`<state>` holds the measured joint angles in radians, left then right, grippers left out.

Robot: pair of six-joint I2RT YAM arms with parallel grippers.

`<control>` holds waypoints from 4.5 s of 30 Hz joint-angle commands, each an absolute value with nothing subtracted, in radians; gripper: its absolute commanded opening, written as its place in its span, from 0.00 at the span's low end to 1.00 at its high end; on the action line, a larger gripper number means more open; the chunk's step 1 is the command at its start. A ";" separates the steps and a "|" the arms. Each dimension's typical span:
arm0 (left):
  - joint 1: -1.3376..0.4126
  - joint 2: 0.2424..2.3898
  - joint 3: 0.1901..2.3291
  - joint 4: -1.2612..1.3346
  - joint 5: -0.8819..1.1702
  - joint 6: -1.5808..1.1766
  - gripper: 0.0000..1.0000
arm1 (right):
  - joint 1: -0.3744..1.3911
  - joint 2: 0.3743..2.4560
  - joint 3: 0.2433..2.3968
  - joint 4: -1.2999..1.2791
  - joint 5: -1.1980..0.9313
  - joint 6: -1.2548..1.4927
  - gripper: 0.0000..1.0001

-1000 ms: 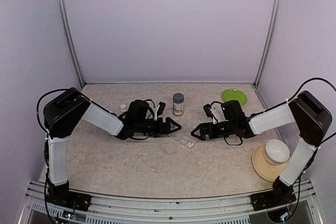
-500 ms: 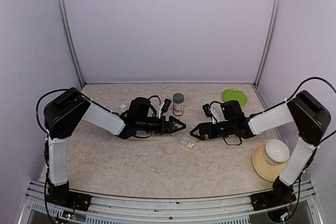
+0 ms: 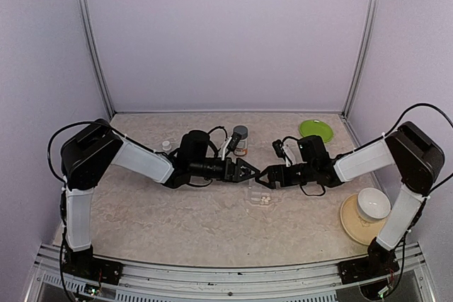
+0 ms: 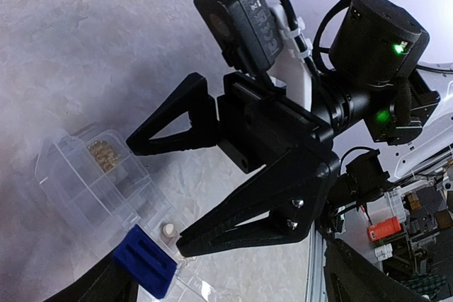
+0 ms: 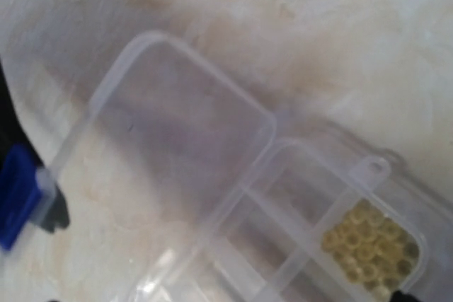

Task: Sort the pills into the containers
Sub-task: Close the lid of the pill container.

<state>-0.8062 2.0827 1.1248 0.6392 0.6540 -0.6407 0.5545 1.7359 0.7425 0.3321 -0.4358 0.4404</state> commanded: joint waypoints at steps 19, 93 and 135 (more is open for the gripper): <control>-0.830 2.111 1.152 0.677 0.663 -0.638 0.87 | 0.490 1.738 0.607 0.589 -0.649 0.646 1.00; -0.886 2.222 1.284 0.531 0.617 -0.658 0.86 | 0.392 1.689 0.484 0.780 -0.686 0.810 1.00; -0.939 2.253 1.406 0.395 0.605 -0.565 0.83 | 0.353 1.843 0.488 0.980 -0.814 0.955 1.00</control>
